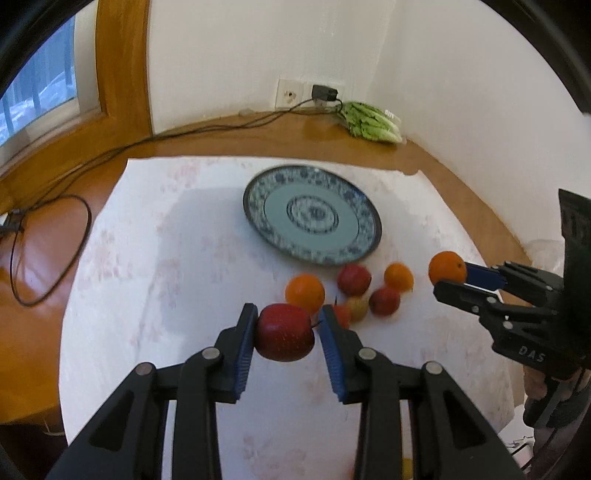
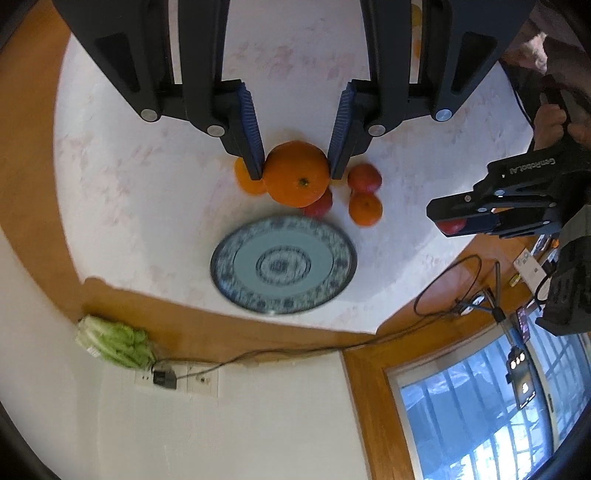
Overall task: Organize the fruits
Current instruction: 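Carry both fruits onto the blue-and-white plate and open both tools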
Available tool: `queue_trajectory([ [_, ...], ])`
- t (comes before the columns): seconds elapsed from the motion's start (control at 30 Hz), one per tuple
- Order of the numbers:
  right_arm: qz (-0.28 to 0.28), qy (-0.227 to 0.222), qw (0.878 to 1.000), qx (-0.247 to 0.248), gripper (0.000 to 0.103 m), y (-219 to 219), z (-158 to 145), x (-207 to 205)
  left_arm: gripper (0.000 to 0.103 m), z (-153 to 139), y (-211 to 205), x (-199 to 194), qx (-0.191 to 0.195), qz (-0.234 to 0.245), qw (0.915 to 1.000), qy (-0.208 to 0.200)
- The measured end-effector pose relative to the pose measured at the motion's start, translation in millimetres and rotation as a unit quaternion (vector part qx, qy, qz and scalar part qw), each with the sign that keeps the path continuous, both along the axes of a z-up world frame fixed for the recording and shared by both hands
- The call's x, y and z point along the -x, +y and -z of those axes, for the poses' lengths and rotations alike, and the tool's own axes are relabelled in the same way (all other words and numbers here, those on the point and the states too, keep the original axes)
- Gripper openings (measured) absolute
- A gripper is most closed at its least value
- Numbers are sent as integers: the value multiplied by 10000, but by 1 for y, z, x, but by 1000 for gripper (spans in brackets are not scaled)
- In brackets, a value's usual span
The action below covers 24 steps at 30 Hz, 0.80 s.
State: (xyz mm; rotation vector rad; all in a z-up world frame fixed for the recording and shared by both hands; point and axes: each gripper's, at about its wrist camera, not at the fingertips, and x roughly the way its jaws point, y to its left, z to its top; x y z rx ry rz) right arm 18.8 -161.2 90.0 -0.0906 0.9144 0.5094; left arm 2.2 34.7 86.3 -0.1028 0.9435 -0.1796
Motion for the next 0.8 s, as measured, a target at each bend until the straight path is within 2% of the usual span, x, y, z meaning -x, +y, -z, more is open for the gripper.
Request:
queue_trajectory([
  [0.2,41,-179,9998,-78,37,2,-21,-17,36,-20,-3,-23,154,21,9998,-157],
  [0.47,127,-195,9997,-79,37,3,-40,-60,36,-32,-15,-61,43,18,9996,-279],
  [0.8,229,-112,9996,84,37,15,-18,-101,36,-13,-31,-112,15,101,9998,-180],
])
